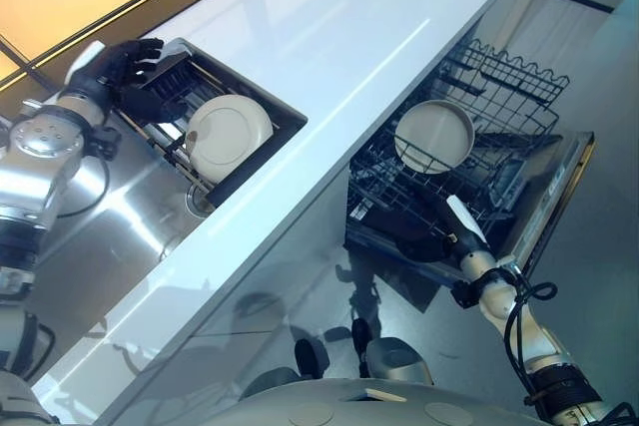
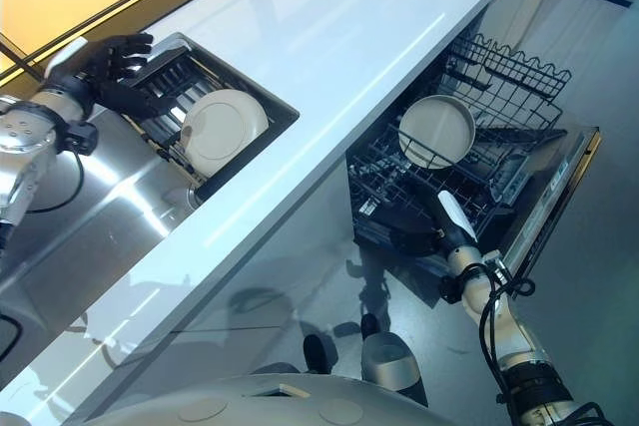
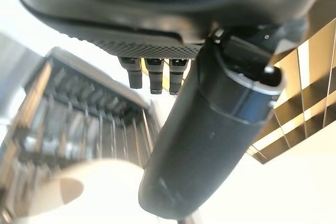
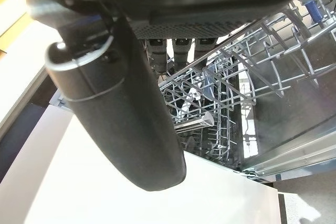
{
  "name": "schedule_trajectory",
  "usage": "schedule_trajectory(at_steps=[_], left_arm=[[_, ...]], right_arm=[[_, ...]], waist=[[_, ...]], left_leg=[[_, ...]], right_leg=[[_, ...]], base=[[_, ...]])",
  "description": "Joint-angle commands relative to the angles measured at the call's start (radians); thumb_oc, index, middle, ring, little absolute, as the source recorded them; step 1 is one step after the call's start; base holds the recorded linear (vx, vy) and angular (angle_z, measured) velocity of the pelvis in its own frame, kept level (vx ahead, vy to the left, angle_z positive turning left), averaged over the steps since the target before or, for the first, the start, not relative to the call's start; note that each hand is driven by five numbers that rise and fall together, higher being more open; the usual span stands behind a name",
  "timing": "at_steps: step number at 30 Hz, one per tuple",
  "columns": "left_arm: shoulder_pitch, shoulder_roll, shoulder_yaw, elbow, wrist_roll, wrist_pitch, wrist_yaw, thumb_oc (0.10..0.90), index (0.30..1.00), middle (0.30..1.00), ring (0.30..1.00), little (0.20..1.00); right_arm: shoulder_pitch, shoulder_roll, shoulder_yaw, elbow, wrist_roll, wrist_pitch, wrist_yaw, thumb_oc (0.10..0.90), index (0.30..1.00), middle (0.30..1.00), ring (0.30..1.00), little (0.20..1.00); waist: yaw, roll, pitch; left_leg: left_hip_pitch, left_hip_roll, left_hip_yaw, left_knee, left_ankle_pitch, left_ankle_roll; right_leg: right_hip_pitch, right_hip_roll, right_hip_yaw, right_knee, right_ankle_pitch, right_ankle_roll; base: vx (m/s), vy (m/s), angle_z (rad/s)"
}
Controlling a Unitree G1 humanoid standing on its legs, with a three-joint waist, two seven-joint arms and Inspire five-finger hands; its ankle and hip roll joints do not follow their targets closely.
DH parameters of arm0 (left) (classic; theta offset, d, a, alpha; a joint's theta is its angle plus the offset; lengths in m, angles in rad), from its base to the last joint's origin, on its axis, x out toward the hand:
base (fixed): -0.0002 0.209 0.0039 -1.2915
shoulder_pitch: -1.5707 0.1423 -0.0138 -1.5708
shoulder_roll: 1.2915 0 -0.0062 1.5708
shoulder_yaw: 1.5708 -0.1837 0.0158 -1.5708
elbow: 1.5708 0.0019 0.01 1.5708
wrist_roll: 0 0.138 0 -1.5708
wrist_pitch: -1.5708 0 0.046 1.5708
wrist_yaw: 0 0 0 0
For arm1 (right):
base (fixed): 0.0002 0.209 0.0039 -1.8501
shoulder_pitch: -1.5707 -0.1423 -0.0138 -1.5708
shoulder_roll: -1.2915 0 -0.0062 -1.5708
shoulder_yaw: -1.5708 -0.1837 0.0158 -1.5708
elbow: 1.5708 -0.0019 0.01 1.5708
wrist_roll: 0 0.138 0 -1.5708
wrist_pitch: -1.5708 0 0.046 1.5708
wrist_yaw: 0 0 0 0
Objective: Pick up plates and place into dishwasher.
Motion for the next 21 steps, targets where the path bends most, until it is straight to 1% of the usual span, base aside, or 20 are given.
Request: schedule_trajectory(at_steps=[1, 8, 14, 17, 21], left_arm=[[-0.16, -0.002, 0.042, 0.087, 0.033, -0.059, 0.037, 0.8, 0.9, 0.9, 0.9, 0.9], [-0.206, -0.029, -0.028, 0.151, 0.088, -0.038, 0.027, 0.8, 0.9, 0.9, 0.9, 0.9], [-0.245, -0.044, -0.081, 0.214, 0.145, -0.014, 0.056, 0.8, 0.9, 0.9, 0.9, 0.9], [-0.261, -0.038, -0.095, 0.226, 0.168, -0.003, 0.079, 0.8, 0.9, 0.9, 0.9, 0.9], [-0.274, -0.021, -0.106, 0.233, 0.16, 0.011, 0.083, 0.8, 0.9, 0.9, 0.9, 0.9]], right_arm=[[0.122, -0.021, 0.116, 0.053, 0.015, 0.026, 0.038, 0.8, 0.9, 0.9, 0.9, 0.9], [0.124, -0.048, 0.108, 0.045, 0.019, 0.023, 0.023, 0.8, 0.9, 0.9, 0.9, 0.9], [0.112, -0.072, 0.104, 0.045, 0.039, 0.012, 0.0, 0.8, 0.9, 0.9, 0.9, 0.9], [0.106, -0.083, 0.097, 0.041, 0.047, 0.01, -0.004, 0.8, 0.9, 0.9, 0.9, 0.9], [0.108, -0.086, 0.097, 0.036, 0.054, 0.01, -0.007, 0.8, 0.9, 0.9, 0.9, 0.9]], waist=[[-0.026, 0.034, -0.036], [-0.053, 0.043, -0.007], [-0.071, 0.041, 0.033], [-0.077, 0.04, 0.058], [-0.078, 0.037, 0.077]], left_leg=[[-0.04, -0.054, 0.028, 0.072, -0.113, -0.008], [-0.067, -0.055, 0.045, 0.084, -0.106, -0.009], [-0.103, -0.056, 0.056, 0.094, -0.098, -0.009], [-0.124, -0.054, 0.06, 0.1, -0.092, -0.012], [-0.138, -0.051, 0.067, 0.101, -0.085, -0.014]], right_leg=[[-0.05, -0.011, -0.013, 0.135, -0.126, 0.104], [-0.079, -0.008, -0.001, 0.143, -0.122, 0.101], [-0.113, -0.005, 0.013, 0.146, -0.115, 0.099], [-0.133, -0.004, 0.016, 0.15, -0.111, 0.097], [-0.142, -0.003, 0.018, 0.147, -0.106, 0.098]], base=[[0.02, -0.005, -0.04], [0.01, -0.002, -0.07], [-0.03, -0.002, -0.05], [-0.07, 0.014, -0.1], [0.0, -0.002, -0.01]])
